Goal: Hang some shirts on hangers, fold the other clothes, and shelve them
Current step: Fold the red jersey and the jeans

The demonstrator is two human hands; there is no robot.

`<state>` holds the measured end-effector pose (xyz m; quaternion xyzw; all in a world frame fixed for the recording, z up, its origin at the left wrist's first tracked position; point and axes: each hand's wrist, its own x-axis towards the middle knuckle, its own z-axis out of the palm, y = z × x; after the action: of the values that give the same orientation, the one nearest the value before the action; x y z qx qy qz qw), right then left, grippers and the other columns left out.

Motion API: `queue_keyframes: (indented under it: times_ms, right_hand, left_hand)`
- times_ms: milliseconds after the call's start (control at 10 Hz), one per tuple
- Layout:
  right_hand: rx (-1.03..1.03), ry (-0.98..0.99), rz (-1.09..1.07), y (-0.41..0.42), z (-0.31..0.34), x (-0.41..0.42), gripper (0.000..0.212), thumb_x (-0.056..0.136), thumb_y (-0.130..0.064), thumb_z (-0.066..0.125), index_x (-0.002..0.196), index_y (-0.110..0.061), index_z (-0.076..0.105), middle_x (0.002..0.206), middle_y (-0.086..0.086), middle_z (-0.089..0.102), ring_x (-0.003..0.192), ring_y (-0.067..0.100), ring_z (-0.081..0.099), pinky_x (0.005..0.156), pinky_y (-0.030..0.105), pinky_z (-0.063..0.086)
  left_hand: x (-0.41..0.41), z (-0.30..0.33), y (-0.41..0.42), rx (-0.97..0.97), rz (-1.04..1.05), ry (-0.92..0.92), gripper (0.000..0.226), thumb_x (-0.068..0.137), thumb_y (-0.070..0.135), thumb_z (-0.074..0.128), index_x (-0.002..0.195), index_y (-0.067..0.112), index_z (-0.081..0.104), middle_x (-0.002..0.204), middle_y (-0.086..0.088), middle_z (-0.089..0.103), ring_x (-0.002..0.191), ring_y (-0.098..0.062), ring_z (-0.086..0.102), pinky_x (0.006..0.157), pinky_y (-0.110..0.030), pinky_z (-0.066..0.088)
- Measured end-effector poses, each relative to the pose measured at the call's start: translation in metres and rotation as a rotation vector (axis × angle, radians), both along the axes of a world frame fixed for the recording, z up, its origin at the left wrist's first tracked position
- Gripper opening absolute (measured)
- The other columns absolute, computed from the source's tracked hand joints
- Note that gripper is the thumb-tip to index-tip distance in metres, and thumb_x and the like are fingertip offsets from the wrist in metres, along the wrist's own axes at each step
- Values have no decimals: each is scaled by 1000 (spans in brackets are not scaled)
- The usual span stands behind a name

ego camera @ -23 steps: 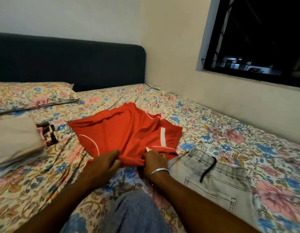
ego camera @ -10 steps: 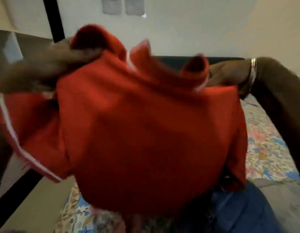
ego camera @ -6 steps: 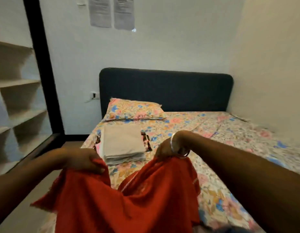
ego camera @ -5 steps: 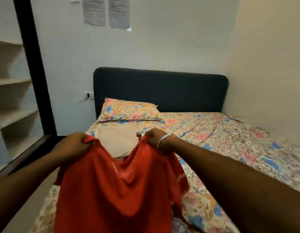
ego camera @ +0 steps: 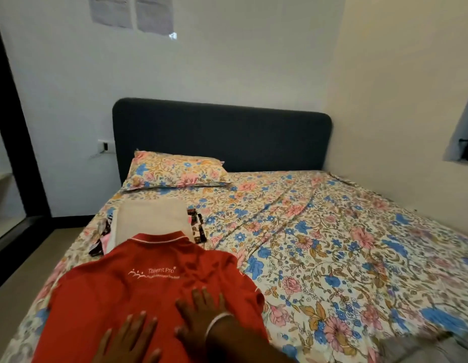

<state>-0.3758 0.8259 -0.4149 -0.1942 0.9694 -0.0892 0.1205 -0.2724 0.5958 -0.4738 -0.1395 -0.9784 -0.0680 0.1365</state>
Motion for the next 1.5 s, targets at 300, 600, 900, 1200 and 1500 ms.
queue_keyframes:
  times_ms: [300, 600, 900, 1200, 1500]
  right_hand:
    - [303, -125, 122, -8, 34, 71, 80, 99, -64, 35, 159, -35, -9, 166, 8, -19, 153, 35, -12, 120, 61, 3]
    - [43, -152, -125, 22, 96, 85, 42, 91, -34, 72, 125, -11, 64, 127, 12, 64, 113, 31, 62, 92, 34, 51]
    - [-298, -246, -346, 37, 173, 151, 50, 103, -7, 50, 147, 8, 32, 155, 24, 36, 142, 36, 35, 115, 36, 28]
    - [-1158, -568, -715, 53, 152, 68, 41, 94, -25, 68, 130, -6, 60, 83, 11, 72, 69, 25, 66, 57, 34, 60]
    - [-497, -803, -411, 43, 116, 88, 36, 75, -21, 84, 100, -4, 65, 80, 12, 72, 69, 26, 70, 73, 43, 60]
  left_hand:
    - [112, 39, 0, -94, -54, -238, 72, 96, 78, 10, 160, 43, 11, 168, 7, 4, 155, -24, -2, 125, -44, -5]
    - [128, 90, -40, 107, 316, 42, 53, 90, 53, 51, 130, 21, 63, 133, -6, 59, 125, -28, 56, 102, -48, 41]
    - [112, 111, -58, 868, 654, -391, 56, 84, 46, 78, 123, 9, 62, 115, -13, 71, 99, -28, 68, 80, -35, 57]
    - [89, 145, -65, 1959, 360, -464, 33, 98, 35, 61, 120, 10, 67, 109, -12, 76, 83, -19, 76, 66, -34, 63]
    - [123, 132, -61, 1443, 171, -862, 17, 90, 6, 67, 107, 5, 68, 105, -14, 75, 83, -20, 75, 64, -28, 61]
